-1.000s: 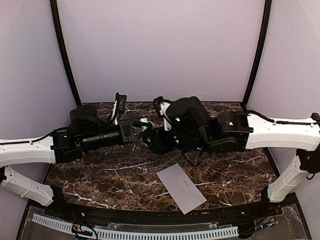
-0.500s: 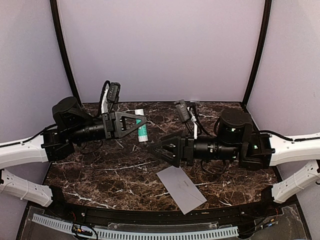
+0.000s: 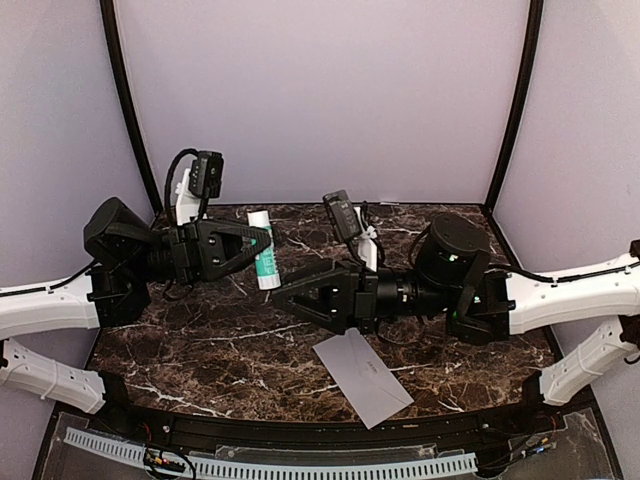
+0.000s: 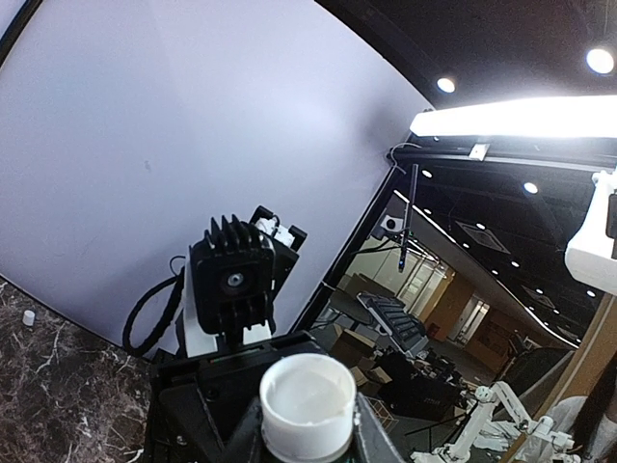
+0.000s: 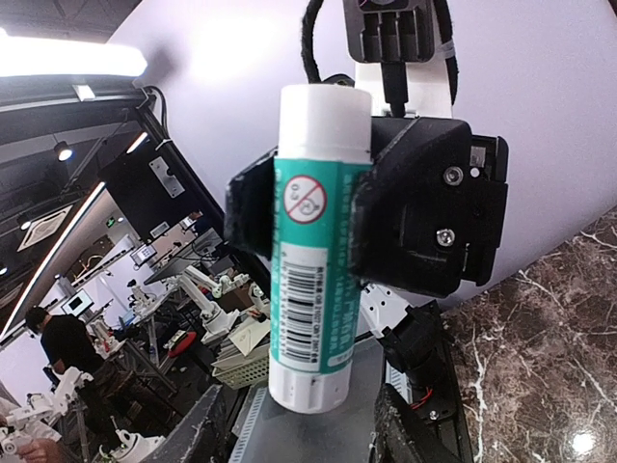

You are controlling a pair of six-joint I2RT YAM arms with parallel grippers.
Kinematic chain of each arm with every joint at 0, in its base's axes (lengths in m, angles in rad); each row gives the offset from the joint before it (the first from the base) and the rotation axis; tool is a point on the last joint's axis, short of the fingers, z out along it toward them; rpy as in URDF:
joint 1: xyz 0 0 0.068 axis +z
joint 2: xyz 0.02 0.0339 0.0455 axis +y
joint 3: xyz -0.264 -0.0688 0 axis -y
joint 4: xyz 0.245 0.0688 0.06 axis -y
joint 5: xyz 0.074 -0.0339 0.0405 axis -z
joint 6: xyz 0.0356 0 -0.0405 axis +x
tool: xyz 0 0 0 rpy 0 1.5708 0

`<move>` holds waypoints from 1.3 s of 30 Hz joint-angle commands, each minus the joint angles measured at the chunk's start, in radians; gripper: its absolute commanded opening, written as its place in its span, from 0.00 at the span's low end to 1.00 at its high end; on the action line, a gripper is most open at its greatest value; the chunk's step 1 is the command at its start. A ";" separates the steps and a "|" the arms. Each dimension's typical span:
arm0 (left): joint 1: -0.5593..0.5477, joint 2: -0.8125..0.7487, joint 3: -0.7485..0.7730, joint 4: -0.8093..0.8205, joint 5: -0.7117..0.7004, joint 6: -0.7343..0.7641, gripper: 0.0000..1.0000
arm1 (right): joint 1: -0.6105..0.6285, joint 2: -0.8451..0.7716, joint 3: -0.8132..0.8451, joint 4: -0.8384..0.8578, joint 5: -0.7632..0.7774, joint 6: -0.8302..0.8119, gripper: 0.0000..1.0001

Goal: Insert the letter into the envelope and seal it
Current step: Screw the solid glue.

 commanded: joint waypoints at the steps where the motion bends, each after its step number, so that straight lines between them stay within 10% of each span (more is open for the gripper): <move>1: 0.000 0.002 -0.009 0.111 0.049 -0.035 0.00 | 0.003 0.030 0.047 0.119 -0.062 0.012 0.48; 39: 0.000 0.012 -0.037 0.169 0.039 -0.057 0.00 | 0.003 0.092 0.101 0.179 -0.067 0.031 0.08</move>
